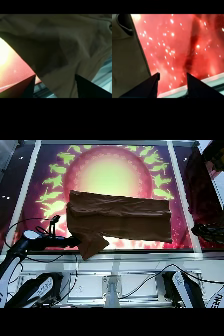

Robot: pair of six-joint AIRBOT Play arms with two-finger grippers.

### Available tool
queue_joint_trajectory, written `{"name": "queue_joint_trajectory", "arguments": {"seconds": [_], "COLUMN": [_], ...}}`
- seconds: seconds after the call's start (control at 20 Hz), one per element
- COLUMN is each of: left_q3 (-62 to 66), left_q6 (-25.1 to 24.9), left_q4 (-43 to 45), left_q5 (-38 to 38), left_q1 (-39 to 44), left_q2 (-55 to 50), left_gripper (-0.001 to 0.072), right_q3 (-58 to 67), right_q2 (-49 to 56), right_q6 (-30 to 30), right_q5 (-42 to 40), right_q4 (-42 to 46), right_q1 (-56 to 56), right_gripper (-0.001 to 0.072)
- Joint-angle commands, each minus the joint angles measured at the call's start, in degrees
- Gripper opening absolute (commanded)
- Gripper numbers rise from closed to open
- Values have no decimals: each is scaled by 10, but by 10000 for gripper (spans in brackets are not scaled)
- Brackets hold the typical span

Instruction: Fold the clothes and pants, and hang the long-sleeved shirts on hangers.

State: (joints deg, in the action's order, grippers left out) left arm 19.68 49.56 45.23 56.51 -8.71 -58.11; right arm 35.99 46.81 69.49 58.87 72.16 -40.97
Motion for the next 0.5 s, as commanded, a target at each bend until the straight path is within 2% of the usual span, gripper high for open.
{"name": "queue_joint_trajectory", "arguments": {"seconds": [0.0,0.15,0.2,0.3,0.35,0.45], "left_q3": [-2,-2,-2,-2,-2,-1], "left_q6": [10,9,9,10,10,10], "left_q4": [1,-48,-59,-65,-66,-65], "left_q5": [-41,-44,-49,-64,-66,-66], "left_q1": [11,11,11,11,11,11], "left_q2": [-13,-48,-61,-79,-85,-87], "left_gripper": [534,533,489,277,253,156], "right_q3": [0,0,0,0,0,0], "right_q2": [0,0,0,0,0,0], "right_q6": [0,1,14,52,63,65], "right_q5": [0,2,8,21,28,43], "right_q4": [-6,-20,-23,-20,-20,-19], "right_q1": [0,0,0,0,0,-1], "right_gripper": [365,364,362,362,362,362]}}
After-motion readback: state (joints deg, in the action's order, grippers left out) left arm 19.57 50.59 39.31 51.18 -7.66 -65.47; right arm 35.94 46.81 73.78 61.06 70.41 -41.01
